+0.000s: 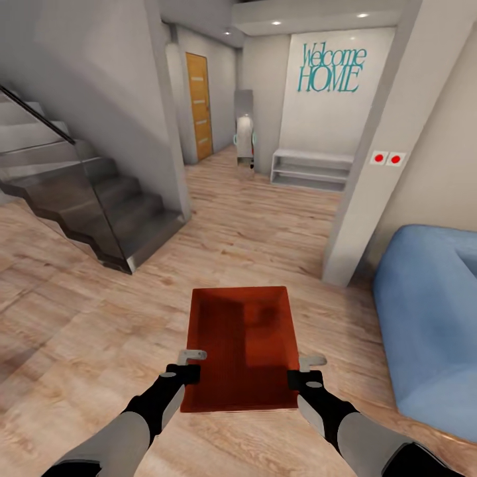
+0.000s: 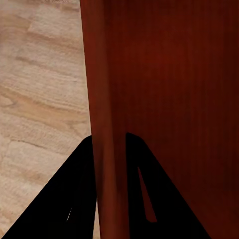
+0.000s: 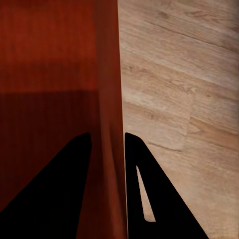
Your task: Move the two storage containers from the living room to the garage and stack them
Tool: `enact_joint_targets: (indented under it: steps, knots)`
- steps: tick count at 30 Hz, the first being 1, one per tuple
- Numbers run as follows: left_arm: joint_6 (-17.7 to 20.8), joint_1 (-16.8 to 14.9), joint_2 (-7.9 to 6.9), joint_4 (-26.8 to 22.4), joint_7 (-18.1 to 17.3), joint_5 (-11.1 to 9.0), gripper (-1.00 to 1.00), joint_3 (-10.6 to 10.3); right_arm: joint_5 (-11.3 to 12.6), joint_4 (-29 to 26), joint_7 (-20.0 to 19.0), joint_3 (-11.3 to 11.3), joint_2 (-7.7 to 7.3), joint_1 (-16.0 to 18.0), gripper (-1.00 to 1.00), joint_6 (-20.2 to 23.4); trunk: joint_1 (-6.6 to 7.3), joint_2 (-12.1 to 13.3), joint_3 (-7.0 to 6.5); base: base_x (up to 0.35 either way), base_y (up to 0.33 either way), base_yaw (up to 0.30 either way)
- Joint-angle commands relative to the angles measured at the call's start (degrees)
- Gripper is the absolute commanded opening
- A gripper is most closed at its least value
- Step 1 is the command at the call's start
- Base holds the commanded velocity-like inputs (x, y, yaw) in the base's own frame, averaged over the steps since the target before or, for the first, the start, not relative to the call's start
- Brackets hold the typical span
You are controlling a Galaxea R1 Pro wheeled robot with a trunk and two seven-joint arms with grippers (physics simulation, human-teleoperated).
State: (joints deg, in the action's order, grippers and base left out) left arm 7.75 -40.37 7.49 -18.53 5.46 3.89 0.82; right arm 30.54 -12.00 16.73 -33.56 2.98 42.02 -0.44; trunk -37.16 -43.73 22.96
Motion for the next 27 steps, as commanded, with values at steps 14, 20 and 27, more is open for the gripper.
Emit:
enact_joint_targets:
  steps: [14,20,27]
  knots:
    - [0.34,0.03,0.06,-0.02,0.42,-0.02,-1.0,-1.16,0.04,0.05,0.85,-0.02,0.01,0.08,-1.0,-0.17,-0.04,-0.05,0.06,0.323,0.0,0.0]
    - [0.34,0.03,0.07,-0.02,0.42,-0.02,-1.0,-1.17,0.04,0.05,0.85,-0.02,0.01,0.08,-1.0,-0.17,-0.04,-0.05,0.06,0.323,0.0,0.0]
    - [0.41,0.03,0.07,-0.02,0.42,-0.02,-1.0,-1.16,0.04,0.05,0.85,-0.02,0.01,0.08,-1.0,-0.17,-0.04,-0.05,0.06,0.323,0.0,0.0]
